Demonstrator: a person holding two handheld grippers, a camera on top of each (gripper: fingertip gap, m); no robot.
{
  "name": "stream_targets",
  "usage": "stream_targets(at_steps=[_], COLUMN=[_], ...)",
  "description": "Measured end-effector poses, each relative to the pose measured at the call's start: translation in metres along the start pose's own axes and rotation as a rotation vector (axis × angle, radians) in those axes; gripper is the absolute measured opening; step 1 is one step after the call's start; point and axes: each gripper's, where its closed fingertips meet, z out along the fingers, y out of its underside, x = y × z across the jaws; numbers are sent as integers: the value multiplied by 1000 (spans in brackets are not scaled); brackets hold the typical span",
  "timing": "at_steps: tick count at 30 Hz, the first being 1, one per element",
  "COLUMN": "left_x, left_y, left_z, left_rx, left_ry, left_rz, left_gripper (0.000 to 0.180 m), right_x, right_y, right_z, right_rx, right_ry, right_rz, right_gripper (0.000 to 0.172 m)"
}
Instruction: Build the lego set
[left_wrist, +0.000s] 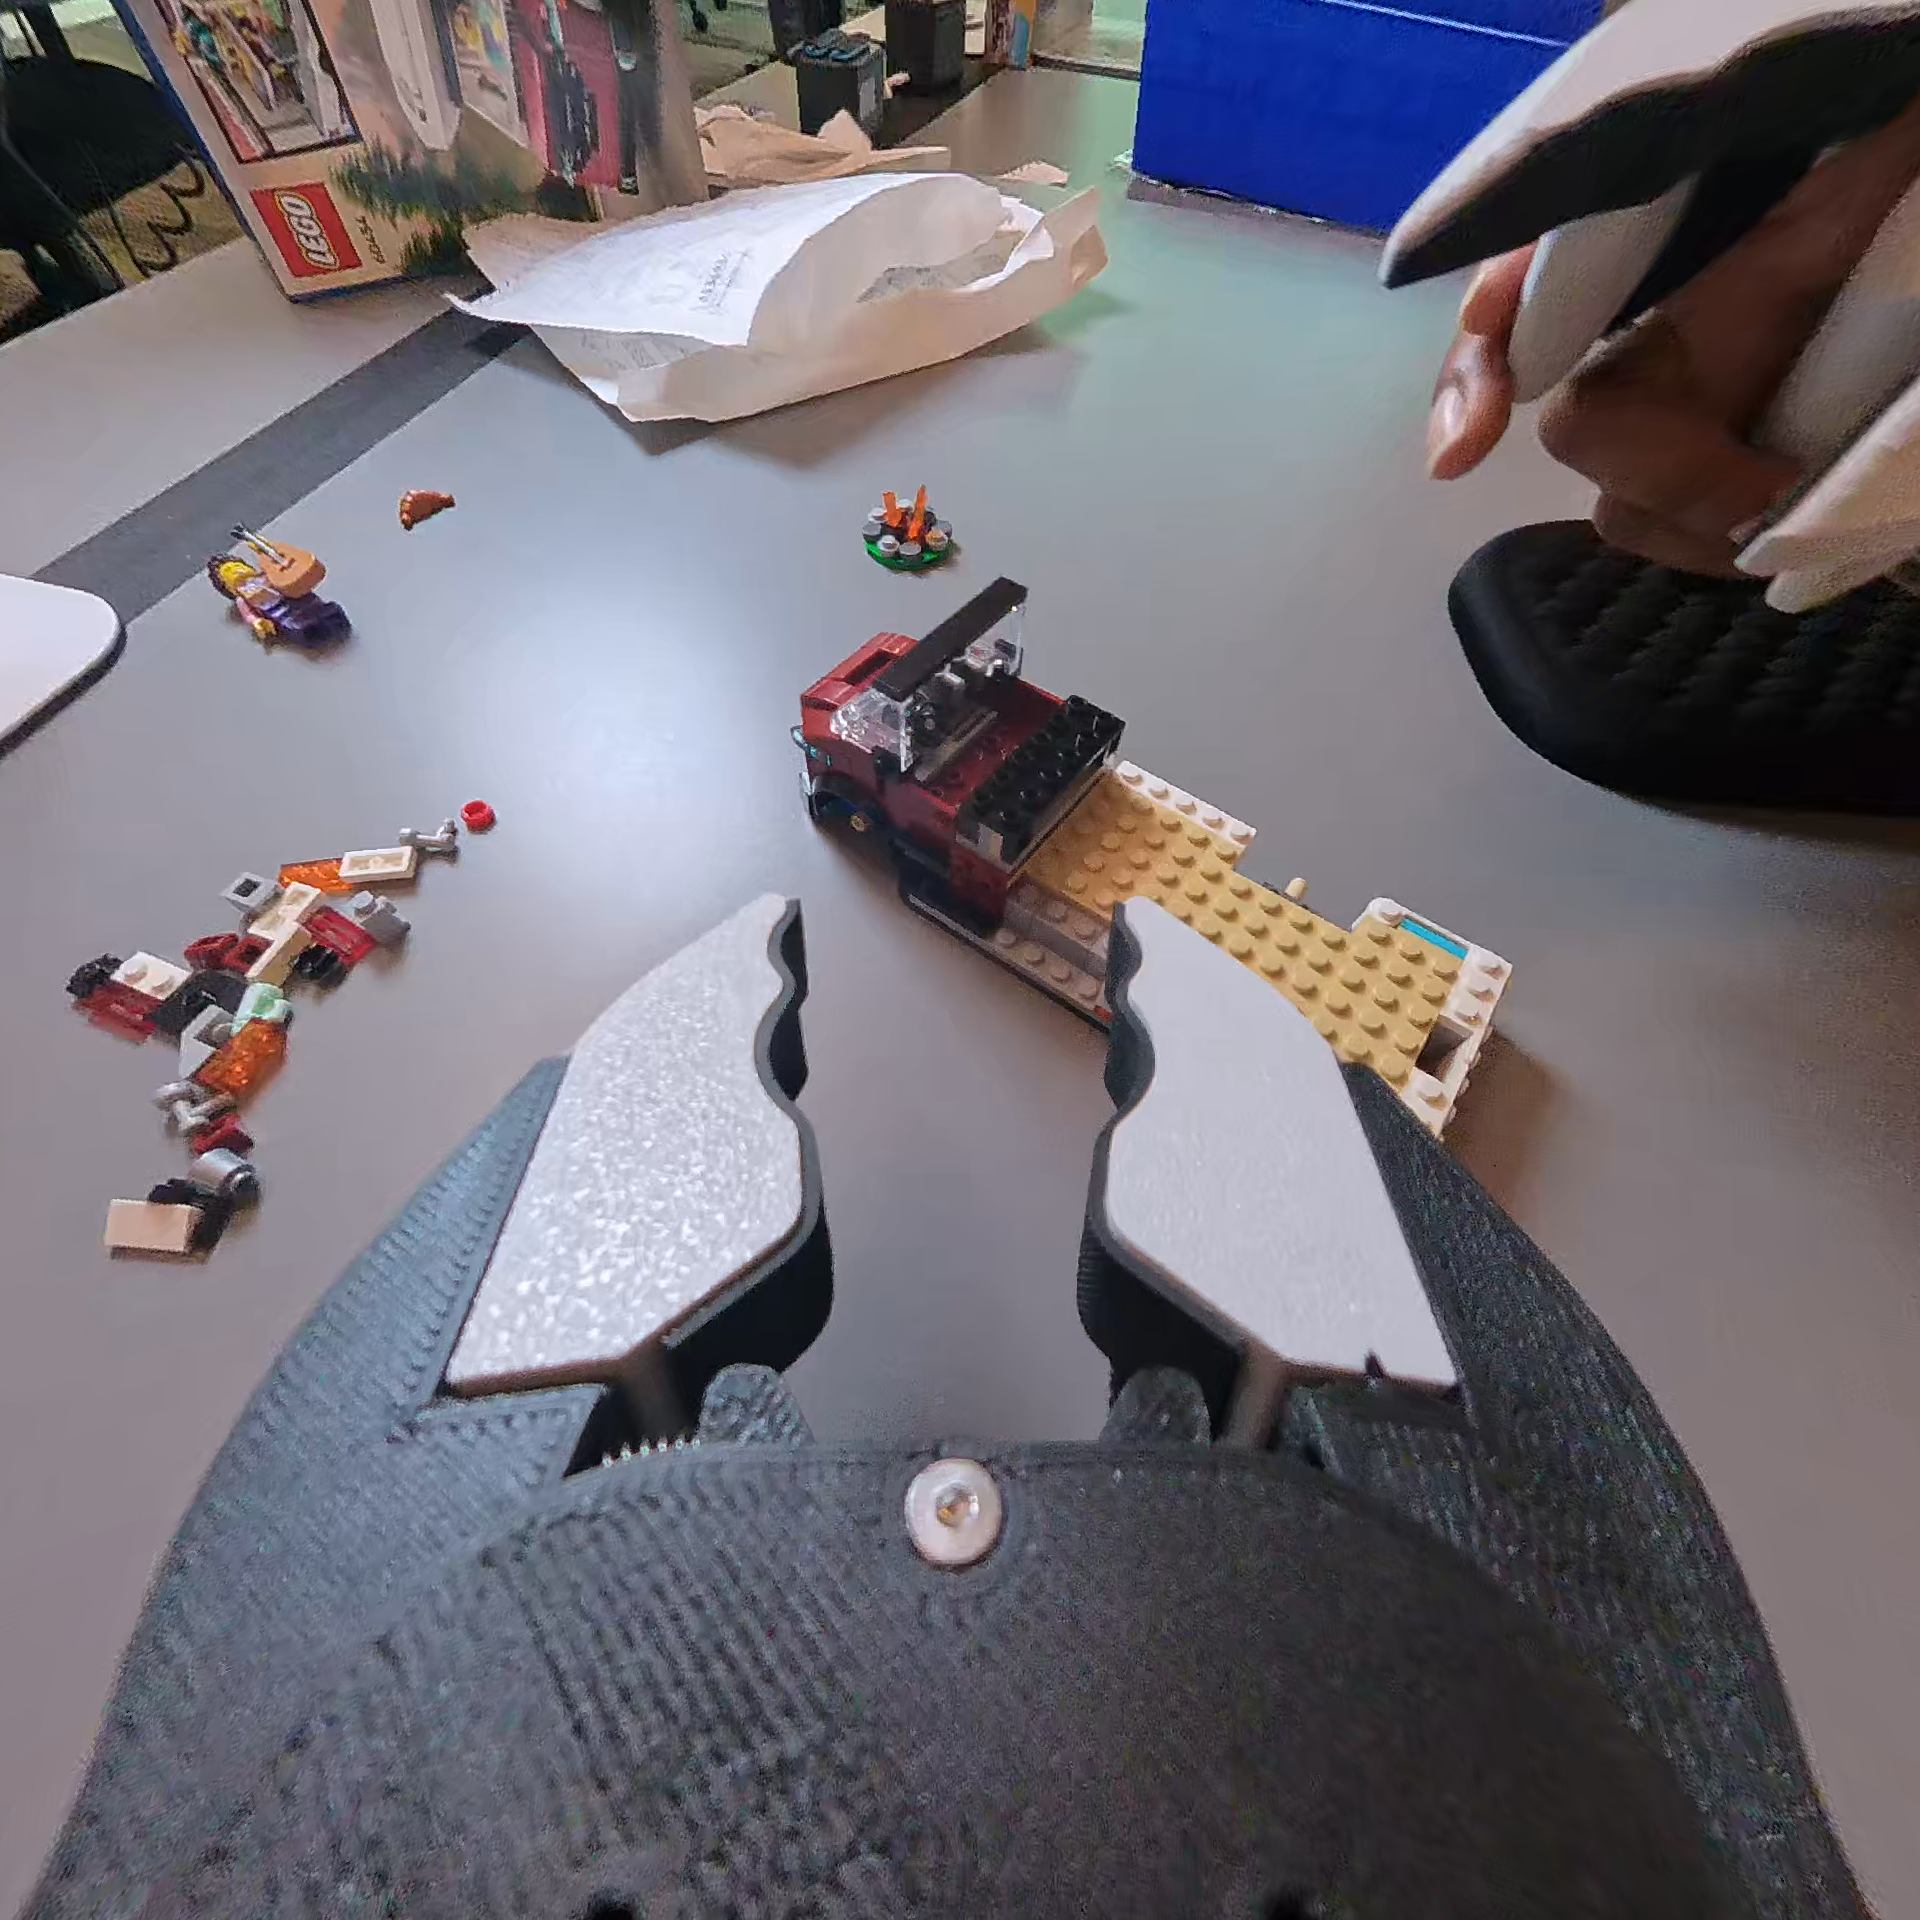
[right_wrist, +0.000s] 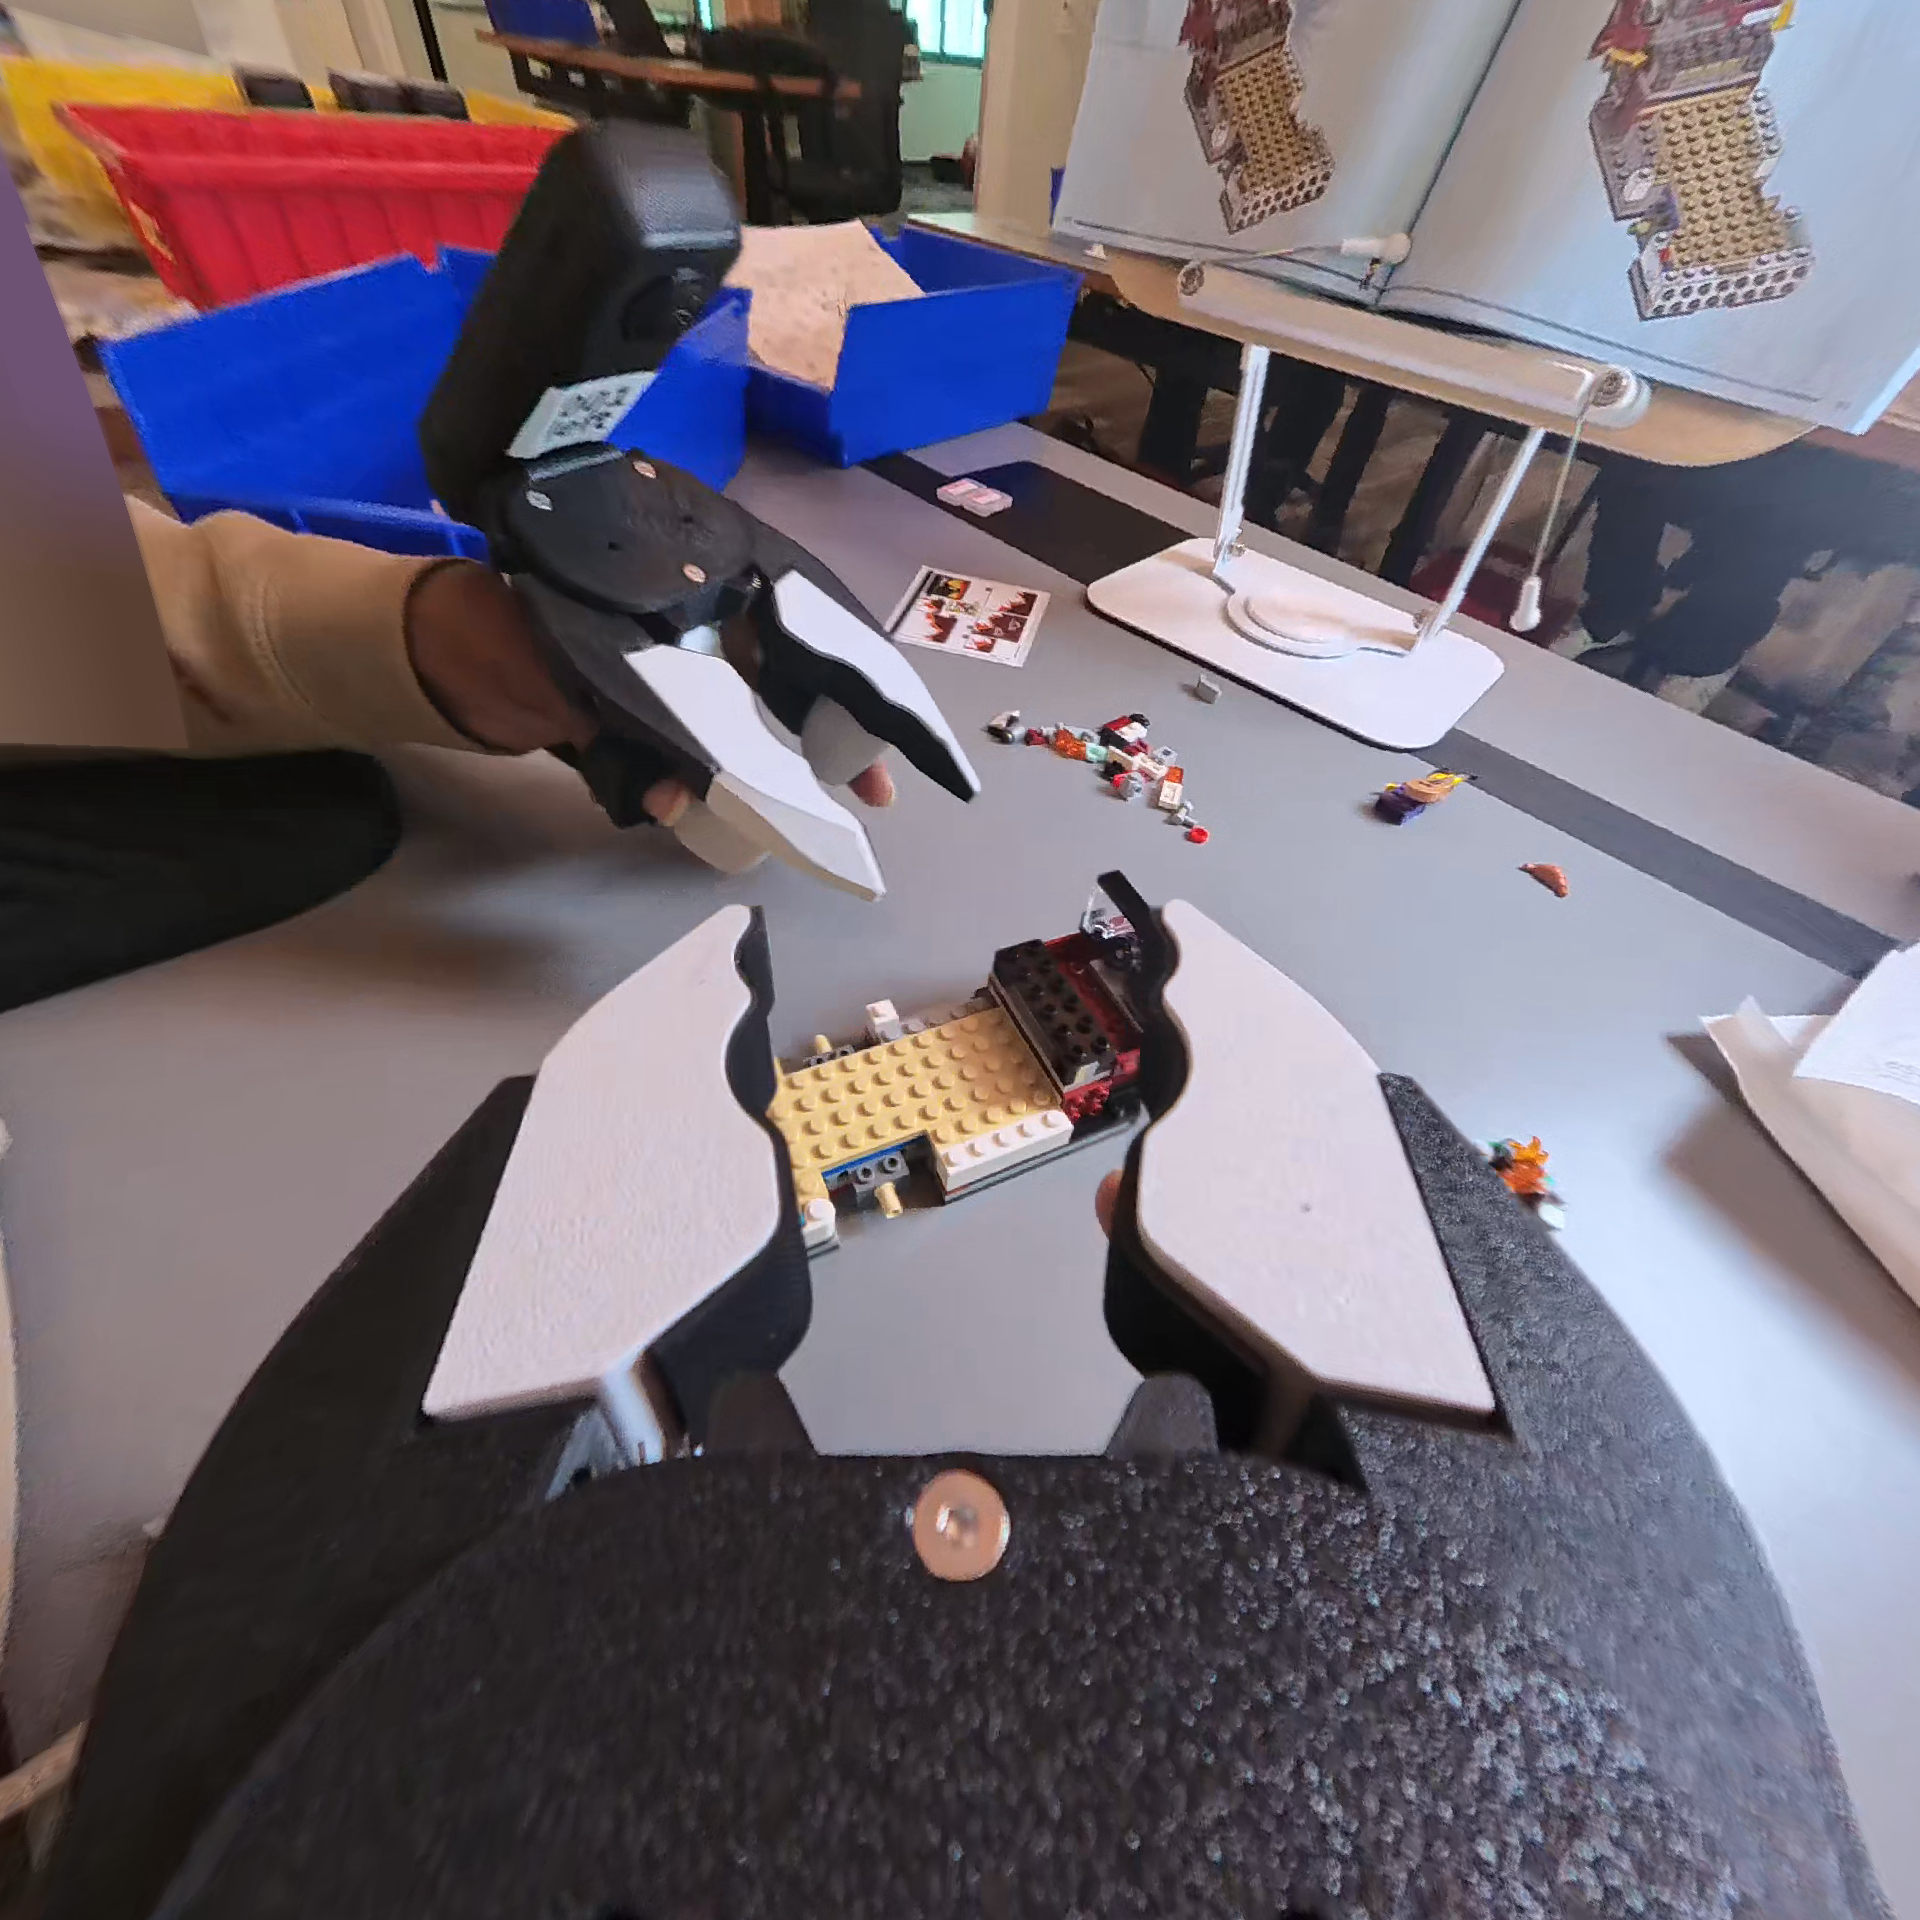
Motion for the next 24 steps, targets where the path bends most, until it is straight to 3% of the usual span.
stream_targets(at_steps=[5, 10, 14, 20, 22, 24], left_x=[14, 18, 23, 29, 29, 29], left_y=[-2, 9, 10, 17, 18, 18], left_z=[-17, -25, -24, -28, -28, -29], left_rx=[40, 42, 40, 28, 25, 26], left_ry=[-34, -52, -42, -57, -61, -67], left_rz=[68, 91, 109, 166, 179, 190], left_gripper=[53, 50, 49, 47, 46, 45], right_x=[-14, -55, -49, -61, -57, -56], right_y=[29, 72, 95, 109, 107, 107], right_z=[-6, 4, 18, 35, 38, 38], right_rx=[-253, -465, -609, -742, -741, -756], right_ry=[0, 6, 111, 75, 98, 72], right_rz=[62, -24, -74, -13, -56, -105], right_gripper=[70, 67, 64, 80, 61, 55])
